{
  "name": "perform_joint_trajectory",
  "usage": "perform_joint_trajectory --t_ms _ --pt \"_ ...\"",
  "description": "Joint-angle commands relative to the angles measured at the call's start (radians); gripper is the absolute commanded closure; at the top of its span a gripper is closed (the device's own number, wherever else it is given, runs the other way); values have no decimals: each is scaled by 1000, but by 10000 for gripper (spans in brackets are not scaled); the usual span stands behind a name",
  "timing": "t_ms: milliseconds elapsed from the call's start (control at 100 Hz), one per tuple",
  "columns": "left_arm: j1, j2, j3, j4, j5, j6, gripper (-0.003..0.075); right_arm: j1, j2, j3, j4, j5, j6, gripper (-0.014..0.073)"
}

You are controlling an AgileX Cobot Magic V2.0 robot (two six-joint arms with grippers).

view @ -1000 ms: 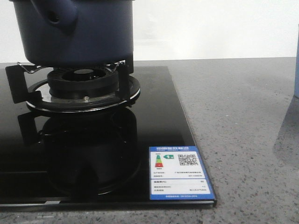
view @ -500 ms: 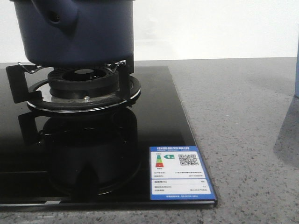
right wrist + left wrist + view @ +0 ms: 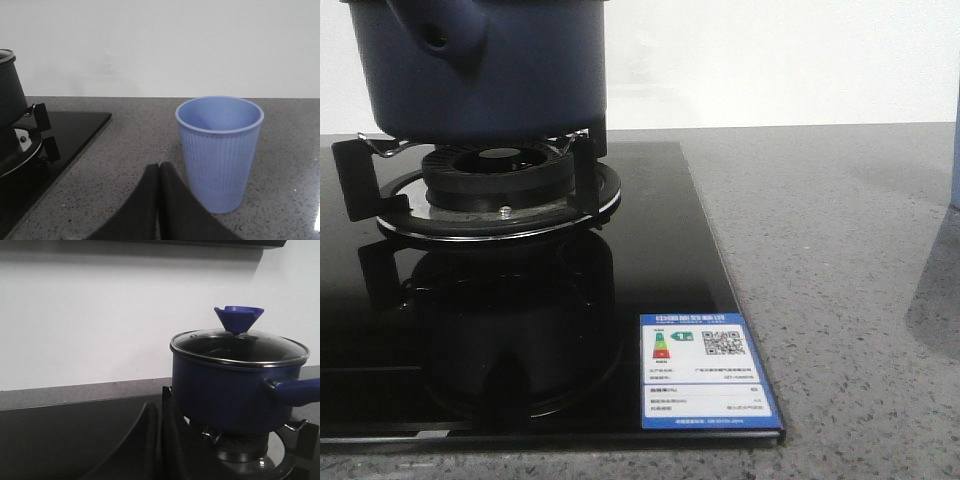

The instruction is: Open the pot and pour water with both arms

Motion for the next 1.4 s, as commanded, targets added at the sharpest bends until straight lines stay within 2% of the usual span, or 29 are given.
perform_joint_trajectory --t_ms 0,400,540,580,610,660,710,780,850,1060,1190,1260,1290,1390 --pt "-9 11 -28 -35 -2 1 736 -1 5 -25 -11 -78 0 644" --pt "-9 11 -28 -32 -4 1 736 -1 5 -25 -11 -77 0 644" --pt "-9 11 -28 8 -53 -25 736 -1 5 -25 -11 -77 0 644" --pt "-9 11 -34 82 -66 -114 736 -1 5 -25 -11 -77 0 644" --pt "-9 11 -36 195 -86 -207 736 -1 5 -25 -11 -77 0 644" --pt "-9 11 -36 396 -118 -428 736 -1 5 -25 -11 -77 0 644" --pt "-9 11 -34 644 -148 -745 736 -1 5 -25 -11 -76 0 644" --pt "-10 11 -34 983 -168 -1117 736 -1 5 -25 -11 -76 0 644" --pt "-10 11 -22 1206 -199 -1327 736 -1 5 -25 -11 -76 0 644" --pt "-61 -86 133 1375 -389 -1361 736 -1 5 -25 -11 -76 0 644" --pt "-103 -174 205 1384 -375 -1361 736 -1 5 -25 -11 -74 0 644" --pt "-103 -175 238 1375 -402 -1361 736 -1 5 -25 -11 -74 0 644" --pt "-101 -175 236 1375 -360 -1361 736 -1 5 -25 -11 -74 0 644" --pt "-101 -175 236 1382 -354 -1361 736 -1 5 -25 -11 -74 0 644"
